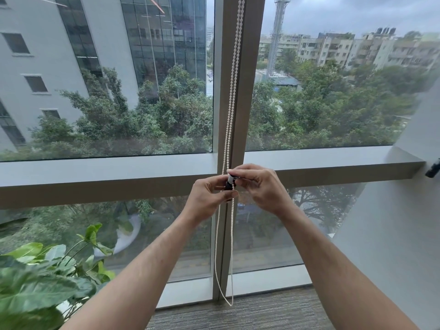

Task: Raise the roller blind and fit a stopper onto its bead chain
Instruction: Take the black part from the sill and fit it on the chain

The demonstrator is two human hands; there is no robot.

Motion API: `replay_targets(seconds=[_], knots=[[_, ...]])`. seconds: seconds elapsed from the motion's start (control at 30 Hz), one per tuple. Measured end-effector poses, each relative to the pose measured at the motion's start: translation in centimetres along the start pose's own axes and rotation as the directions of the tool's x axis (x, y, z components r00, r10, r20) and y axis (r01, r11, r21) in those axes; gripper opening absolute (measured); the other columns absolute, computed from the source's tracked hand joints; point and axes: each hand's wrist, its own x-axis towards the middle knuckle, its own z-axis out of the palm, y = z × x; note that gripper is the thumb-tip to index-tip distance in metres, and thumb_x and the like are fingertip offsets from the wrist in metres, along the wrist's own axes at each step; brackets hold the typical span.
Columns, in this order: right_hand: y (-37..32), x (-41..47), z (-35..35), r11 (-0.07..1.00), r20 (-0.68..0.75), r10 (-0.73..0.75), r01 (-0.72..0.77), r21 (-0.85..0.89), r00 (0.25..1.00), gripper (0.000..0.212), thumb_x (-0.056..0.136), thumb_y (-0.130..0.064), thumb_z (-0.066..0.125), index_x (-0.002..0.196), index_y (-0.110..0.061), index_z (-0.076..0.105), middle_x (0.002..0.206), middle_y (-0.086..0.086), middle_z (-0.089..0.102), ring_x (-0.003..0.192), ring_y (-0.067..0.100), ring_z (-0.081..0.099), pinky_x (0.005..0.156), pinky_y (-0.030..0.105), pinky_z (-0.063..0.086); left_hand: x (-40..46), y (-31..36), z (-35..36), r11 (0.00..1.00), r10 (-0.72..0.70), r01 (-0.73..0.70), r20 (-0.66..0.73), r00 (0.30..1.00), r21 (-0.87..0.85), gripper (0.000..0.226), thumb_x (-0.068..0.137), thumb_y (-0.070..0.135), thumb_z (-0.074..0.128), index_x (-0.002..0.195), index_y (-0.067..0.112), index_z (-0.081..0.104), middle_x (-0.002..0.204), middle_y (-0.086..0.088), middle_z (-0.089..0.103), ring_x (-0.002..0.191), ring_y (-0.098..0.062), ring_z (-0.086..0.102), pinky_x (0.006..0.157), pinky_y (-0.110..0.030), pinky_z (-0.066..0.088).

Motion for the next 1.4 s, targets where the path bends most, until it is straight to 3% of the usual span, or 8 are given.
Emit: replay_targets(seconds=[0.23, 0.43, 0.77, 1.17, 1.4], knots=[[-0.3, 0.3, -0.2, 1.000, 0.029, -0.002, 0.002, -0.007, 1.000, 0.026, 0.089, 0.001, 0.068, 0.114, -0.005, 0.073, 0.112, 0.008, 0.073, 0.102, 0.017, 0.069, 0.093, 0.026, 0.056, 0.1, 0.1, 0.0, 0.999, -0.006, 0.007, 0.025, 1.000, -0.051, 0.029, 0.079, 0.001, 0.078, 0.107, 0.009, 0.075, 0.094, -0.008, 0.076, 0.081, -0.014, 0.070, 0.070, -0.027, 0.057], [-0.3, 0.5, -0.1, 1.000, 0.058, -0.007, 0.007, -0.002, 0.998, 0.026, 0.091, -0.002, 0.067, 0.115, -0.006, 0.073, 0.109, -0.001, 0.071, 0.101, 0.012, 0.068, 0.092, 0.021, 0.054, -0.1, 0.3, 0.2, 0.995, -0.014, 0.017, 0.034, 0.999, -0.097, 0.028, 0.081, -0.005, 0.074, 0.108, 0.004, 0.072, 0.090, -0.005, 0.076, 0.078, -0.013, 0.068, 0.069, -0.027, 0.058], [-0.2, 0.8, -0.6, 1.000, 0.090, -0.005, 0.004, 0.007, 0.996, 0.026, 0.090, -0.003, 0.068, 0.115, -0.008, 0.074, 0.109, 0.002, 0.073, 0.101, 0.012, 0.068, 0.091, 0.023, 0.054, -0.2, 0.2, -0.2, 0.988, -0.051, 0.065, 0.097, 0.994, -0.142, 0.032, 0.078, 0.016, 0.079, 0.110, 0.017, 0.075, 0.098, -0.005, 0.076, 0.083, -0.016, 0.068, 0.073, -0.031, 0.058], [-0.3, 0.2, -0.4, 1.000, 0.084, -0.021, 0.022, -0.012, 0.996, 0.028, 0.092, -0.001, 0.064, 0.118, -0.007, 0.072, 0.116, 0.005, 0.071, 0.107, 0.013, 0.066, 0.095, 0.020, 0.052, -0.5, 1.0, -0.3, 0.988, -0.071, 0.086, 0.120, 0.990, -0.128, 0.027, 0.079, 0.017, 0.076, 0.106, 0.018, 0.077, 0.097, -0.008, 0.076, 0.084, -0.021, 0.067, 0.073, -0.034, 0.060], [0.0, -0.1, 0.2, 0.996, 0.039, -0.079, 0.080, -0.028, 0.996, 0.030, 0.090, 0.007, 0.064, 0.117, -0.004, 0.072, 0.116, 0.009, 0.072, 0.107, 0.018, 0.067, 0.092, 0.019, 0.053, -0.5, 1.1, -0.3, 0.991, -0.076, 0.088, 0.114, 0.991, -0.105, 0.026, 0.078, 0.019, 0.077, 0.104, 0.020, 0.077, 0.095, -0.002, 0.077, 0.082, -0.015, 0.069, 0.072, -0.032, 0.060]])
